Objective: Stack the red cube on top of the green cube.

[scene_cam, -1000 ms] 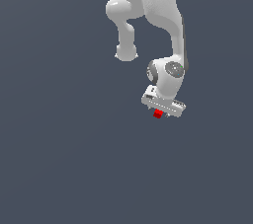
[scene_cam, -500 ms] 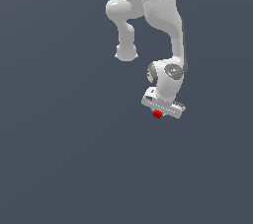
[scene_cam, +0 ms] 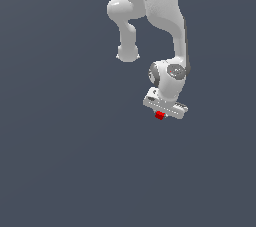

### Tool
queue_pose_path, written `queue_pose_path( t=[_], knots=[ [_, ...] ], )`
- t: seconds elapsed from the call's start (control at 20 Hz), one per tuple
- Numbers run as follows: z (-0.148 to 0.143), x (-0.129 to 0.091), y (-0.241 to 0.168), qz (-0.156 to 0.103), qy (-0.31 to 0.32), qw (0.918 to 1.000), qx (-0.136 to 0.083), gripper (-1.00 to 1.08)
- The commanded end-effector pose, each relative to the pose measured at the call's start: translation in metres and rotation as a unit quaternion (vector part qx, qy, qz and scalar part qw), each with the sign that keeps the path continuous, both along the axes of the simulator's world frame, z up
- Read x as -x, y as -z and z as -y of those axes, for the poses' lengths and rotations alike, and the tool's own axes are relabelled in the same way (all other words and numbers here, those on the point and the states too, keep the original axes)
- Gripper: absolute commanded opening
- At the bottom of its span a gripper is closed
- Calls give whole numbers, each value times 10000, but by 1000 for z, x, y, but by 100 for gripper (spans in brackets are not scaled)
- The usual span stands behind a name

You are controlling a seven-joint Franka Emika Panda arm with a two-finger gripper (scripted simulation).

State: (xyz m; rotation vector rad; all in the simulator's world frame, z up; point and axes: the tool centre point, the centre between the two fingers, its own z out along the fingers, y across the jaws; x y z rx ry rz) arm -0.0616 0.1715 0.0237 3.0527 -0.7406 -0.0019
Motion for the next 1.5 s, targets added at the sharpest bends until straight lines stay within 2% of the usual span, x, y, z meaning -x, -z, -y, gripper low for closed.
queue_pose_path(
  t=[0.0,0.8,1.15,1.45],
  knots=[
    [0,0,-6,7,0,10000,-2,-100],
    [1,0,-91,6,2,10000,-1,-100],
    [0,1,-94,10,2,10000,-2,-100],
    [-6,14,-85,10,2,10000,-2,-100]
  ],
)
